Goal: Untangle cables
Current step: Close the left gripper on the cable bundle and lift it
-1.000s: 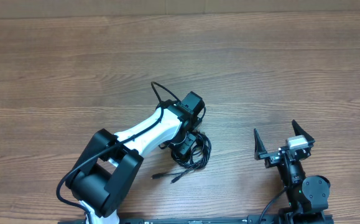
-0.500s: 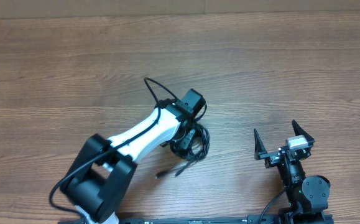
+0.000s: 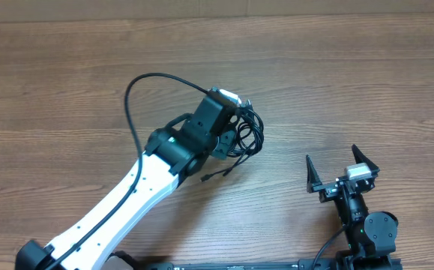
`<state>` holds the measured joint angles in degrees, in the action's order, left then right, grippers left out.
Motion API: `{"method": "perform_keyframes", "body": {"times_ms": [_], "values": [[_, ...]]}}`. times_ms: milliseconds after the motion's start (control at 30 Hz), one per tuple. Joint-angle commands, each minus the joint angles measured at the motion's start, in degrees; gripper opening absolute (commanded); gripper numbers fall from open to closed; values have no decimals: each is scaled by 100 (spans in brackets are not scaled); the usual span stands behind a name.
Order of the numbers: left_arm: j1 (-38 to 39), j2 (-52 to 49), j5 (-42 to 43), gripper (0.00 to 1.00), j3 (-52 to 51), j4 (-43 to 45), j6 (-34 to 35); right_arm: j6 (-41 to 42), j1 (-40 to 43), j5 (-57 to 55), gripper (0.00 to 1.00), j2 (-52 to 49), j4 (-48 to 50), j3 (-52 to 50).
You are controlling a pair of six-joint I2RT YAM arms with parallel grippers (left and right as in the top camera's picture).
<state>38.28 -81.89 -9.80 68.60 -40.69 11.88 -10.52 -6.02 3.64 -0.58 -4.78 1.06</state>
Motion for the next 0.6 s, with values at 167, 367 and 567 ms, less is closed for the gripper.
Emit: {"method": "perform_keyframes", "body": {"times_ms": [167,367,567], "values": [[42,560,-105,4,133,90,-9,-7,9,-11,100,42,20,-61],[42,798,367,4,133,238,-315,-7,9,-11,100,42,20,-61],[42,835,437,4,133,398,-310,-7,9,-11,100,42,31,-61]]}}
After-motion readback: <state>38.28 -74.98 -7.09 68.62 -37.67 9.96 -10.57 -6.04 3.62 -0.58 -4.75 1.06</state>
